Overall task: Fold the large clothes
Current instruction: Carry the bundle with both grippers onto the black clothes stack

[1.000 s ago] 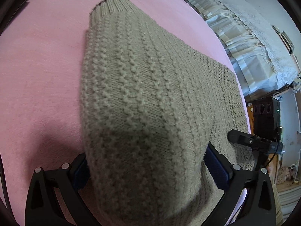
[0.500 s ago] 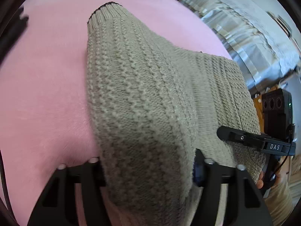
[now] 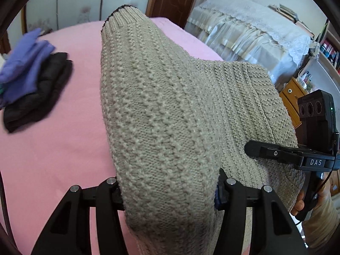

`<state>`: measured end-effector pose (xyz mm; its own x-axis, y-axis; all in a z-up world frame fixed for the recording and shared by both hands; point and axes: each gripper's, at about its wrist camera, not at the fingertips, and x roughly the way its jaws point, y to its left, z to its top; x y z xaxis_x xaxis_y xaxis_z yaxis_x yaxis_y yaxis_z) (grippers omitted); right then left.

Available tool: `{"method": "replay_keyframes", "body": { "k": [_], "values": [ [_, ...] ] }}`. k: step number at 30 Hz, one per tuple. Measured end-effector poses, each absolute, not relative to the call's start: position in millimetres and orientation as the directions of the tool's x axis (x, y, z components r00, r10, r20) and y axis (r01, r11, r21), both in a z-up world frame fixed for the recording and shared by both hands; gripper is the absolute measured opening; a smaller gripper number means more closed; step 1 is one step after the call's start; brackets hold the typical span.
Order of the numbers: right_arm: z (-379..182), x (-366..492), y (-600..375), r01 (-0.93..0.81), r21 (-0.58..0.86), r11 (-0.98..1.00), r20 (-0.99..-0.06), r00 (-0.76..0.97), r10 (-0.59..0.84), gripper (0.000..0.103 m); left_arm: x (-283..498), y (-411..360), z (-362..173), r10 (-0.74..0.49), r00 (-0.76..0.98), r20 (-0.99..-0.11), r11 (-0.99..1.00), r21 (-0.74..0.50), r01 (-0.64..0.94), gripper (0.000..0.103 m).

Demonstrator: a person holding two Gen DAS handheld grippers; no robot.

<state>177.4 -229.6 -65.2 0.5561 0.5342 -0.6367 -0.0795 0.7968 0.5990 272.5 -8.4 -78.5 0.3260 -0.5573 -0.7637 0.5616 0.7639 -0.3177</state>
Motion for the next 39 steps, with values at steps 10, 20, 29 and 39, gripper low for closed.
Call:
{"method": "replay_keyframes", "body": {
  "k": [10,20,29,39],
  "values": [
    [-14.1,153.5,-130.1,-0.274,0.582,0.765,-0.588,0.508,0.629,0.049,229.0,125.4,-39.5,-0.525,0.404,-0.749,0.824,-0.327,0.463,0.054],
    [-45.2,243.5,-61.2,-0.364,0.606,0.707,-0.583,0.401,0.706,0.049,315.1,199.5,-80.0,-0.476,0.420,-0.772,0.873,-0.357,0.333,0.054],
    [-33.9,345.7,-17.6,-0.339,0.683,0.647,-0.568,0.310,0.763,0.049,415.9,242.8,-54.0,-0.456,0.395,-0.797,0.888,-0.378,0.262,0.054],
    [83.6,481.8,75.2,-0.386,0.670,0.634,-0.544,0.327,0.773,0.049,569.3,335.5,46.0,-0.455,0.451,-0.768,0.886,-0.341,0.313,0.055]
  ]
}}
